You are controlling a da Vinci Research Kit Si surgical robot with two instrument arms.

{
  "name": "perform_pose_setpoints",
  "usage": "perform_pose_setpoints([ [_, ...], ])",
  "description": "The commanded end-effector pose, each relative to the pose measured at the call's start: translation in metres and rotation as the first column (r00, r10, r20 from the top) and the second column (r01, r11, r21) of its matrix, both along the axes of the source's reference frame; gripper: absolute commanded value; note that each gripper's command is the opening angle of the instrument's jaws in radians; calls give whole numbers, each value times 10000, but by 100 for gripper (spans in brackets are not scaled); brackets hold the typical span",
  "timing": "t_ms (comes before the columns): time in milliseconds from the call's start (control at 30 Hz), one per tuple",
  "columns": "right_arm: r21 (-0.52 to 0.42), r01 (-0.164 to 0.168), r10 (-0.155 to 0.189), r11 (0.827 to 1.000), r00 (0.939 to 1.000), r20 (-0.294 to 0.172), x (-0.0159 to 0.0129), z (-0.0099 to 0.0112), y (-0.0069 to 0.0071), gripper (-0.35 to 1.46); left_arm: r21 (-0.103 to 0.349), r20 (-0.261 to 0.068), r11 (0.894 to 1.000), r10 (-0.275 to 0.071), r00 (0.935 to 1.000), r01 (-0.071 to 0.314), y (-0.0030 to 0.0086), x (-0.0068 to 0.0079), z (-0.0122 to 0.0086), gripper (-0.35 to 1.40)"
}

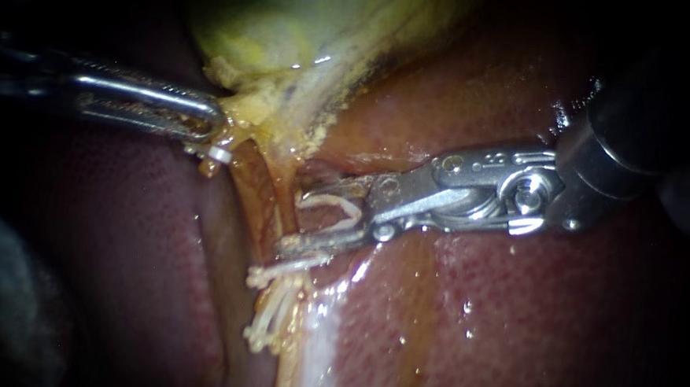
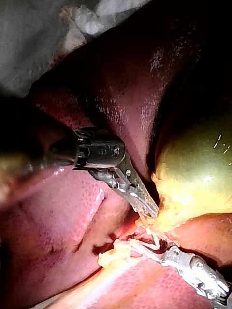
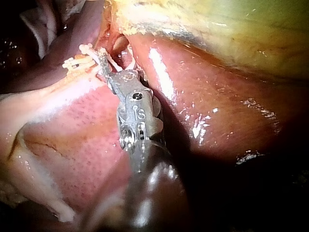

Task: Clipping second clip right tube

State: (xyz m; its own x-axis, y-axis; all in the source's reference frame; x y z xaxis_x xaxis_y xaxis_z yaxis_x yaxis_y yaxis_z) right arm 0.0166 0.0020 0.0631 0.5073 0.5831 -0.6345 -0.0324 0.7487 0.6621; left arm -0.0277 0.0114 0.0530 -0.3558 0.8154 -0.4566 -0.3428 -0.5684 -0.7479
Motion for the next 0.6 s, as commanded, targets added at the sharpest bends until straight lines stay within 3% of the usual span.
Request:
perform_pose_setpoints([
  [33, -2, 3, -3, 10000, 10000, -2, 0, 0, 0, 39, 1, 0, 10000, 0, 10000, 0, 0, 0, 0, -35],
  [333, 116, 134, -132, 9998, 9997, -201, 1, -4, -4, 39, 1, -1, 10000, 0, 10000, 0, 0, 0, 0, -35],
  [600, 587, 424, -370, 9974, 9953, -891, 3, -14, -13, 39, 0, 0, 10000, 2, 10000, -2, 0, 1, 0, -35],
])
